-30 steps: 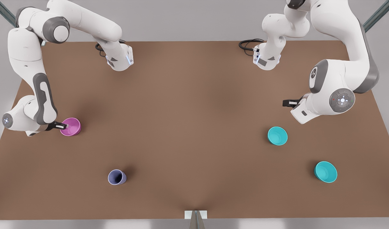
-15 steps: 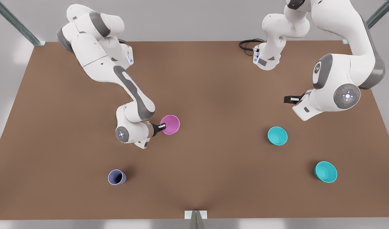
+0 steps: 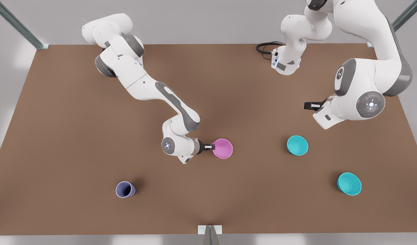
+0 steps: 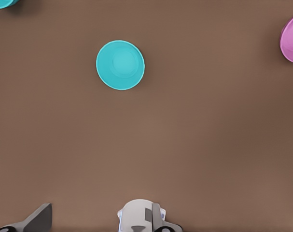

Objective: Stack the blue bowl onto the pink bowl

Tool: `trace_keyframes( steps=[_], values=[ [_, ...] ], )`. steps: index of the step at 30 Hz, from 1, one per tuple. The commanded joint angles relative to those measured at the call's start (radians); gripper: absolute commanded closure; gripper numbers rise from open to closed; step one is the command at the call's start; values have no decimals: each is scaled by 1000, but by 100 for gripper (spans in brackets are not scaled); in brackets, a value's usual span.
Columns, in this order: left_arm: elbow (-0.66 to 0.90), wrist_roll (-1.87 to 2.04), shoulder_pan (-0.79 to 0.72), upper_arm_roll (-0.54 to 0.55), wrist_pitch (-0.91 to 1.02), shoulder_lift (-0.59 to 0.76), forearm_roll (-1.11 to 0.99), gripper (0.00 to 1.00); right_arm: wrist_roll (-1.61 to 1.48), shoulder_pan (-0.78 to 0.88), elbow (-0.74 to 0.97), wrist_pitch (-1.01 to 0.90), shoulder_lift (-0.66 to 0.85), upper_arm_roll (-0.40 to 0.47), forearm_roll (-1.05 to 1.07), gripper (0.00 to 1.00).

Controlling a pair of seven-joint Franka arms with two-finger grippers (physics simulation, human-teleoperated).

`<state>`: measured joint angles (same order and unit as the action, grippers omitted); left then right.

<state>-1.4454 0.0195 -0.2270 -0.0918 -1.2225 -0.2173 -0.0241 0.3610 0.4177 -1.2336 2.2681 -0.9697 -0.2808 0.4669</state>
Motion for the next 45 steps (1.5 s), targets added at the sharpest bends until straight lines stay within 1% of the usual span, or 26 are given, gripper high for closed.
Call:
trace_keyframes(
  steps=[1, 3, 4, 5, 6, 7, 8, 9, 10, 11, 13, 14, 15, 17, 18, 19, 21, 23, 30, 32, 37, 38, 39, 41, 42, 45],
  values=[
    [0, -1, 0, 0, 1, 1, 0, 0, 311, -16, 31, -131, 23, 5, 6, 0],
    [0, -3, 0, 0, 1, 1, 0, 0, 309, -111, 34, -358, 107, 9, -4, 0],
    [0, -1, 0, 1, 0, -2, 0, 0, 302, -253, 36, -608, 157, 8, -40, 0],
    [0, 2, 0, 0, -3, -13, 1, 0, 211, -373, 36, -771, 192, 3, -97, 0],
    [-1, 0, 0, 1, -8, -19, 21, 0, 124, -468, 71, -936, 201, 8, -158, 0],
    [-1, 0, 2, -2, -44, -42, 30, 0, -8, -579, 175, -1174, 220, 6, -270, 0],
    [-1, 0, 3, -5, -78, -89, 27, 0, -169, -655, 272, -1320, 224, 8, -411, 0],
    [-4, -3, 12, -16, -114, -111, 52, 0, -267, -706, 298, -1388, 307, 8, -484, 0],
    [-9, -3, 15, -17, -152, -143, 55, 0, -358, -714, 296, -1409, 440, 12, -537, 0],
    [-13, -4, 51, -17, -199, -184, 113, 0, -415, -694, 296, -1423, 529, 8, -606, 0],
    [-64, -71, 80, -22, -366, -229, 141, 0, -497, -613, 280, -1414, 655, 95, -660, 0],
    [-96, -249, 187, -22, -462, -264, 162, 0, -502, -612, 203, -1356, 716, 100, -648, 0],
    [-98, -312, 199, -63, -546, -324, 170, 0, -498, -611, 74, -1215, 821, 100, -649, 0],
    [-101, -452, 236, -78, -618, -370, 176, 0, -490, -611, 48, -1200, 832, 95, -646, 0],
    [-142, -506, 236, -105, -664, -379, 193, 0, -491, -611, 48, -1200, 827, 95, -646, 0],
    [-179, -506, 235, -105, -729, -384, 207, 0, -491, -611, 48, -1202, 826, 95, -648, 0],
    [-181, -487, 238, -105, -793, -416, 273, 0, -490, -612, 48, -1202, 826, 95, -648, 0],
    [-266, -484, 232, -105, -835, -409, 320, 0, -491, -612, 48, -1202, 822, 95, -648, 0],
    [-297, -472, 192, -100, -784, -401, 363, 0, -491, -612, 46, -1208, 821, 95, -648, 0],
    [-297, -340, 176, -100, -781, -401, 368, 0, -491, -612, 46, -1208, 821, 95, -648, 0],
    [-313, -339, 175, -100, -781, -413, 368, 0, -493, -612, 48, -1210, 819, 95, -648, 0],
    [-313, -339, 170, -100, -778, -415, 368, 21, -493, -612, 46, -1210, 819, 95, -648, 0],
    [-313, -339, 169, -100, -775, -416, 368, 36, -493, -613, 48, -1210, 818, 95, -648, 0],
    [-313, -339, 167, -98, -772, -421, 368, 61, -493, -612, 46, -1208, 818, 95, -648, 0],
    [-313, -329, 166, -98, -773, -422, 368, 68, -493, -612, 48, -1208, 816, 95, -648, 0],
    [-313, -323, 160, -98, -773, -427, 368, 70, -493, -612, 48, -1208, 816, 95, -648, 0]
  ],
)
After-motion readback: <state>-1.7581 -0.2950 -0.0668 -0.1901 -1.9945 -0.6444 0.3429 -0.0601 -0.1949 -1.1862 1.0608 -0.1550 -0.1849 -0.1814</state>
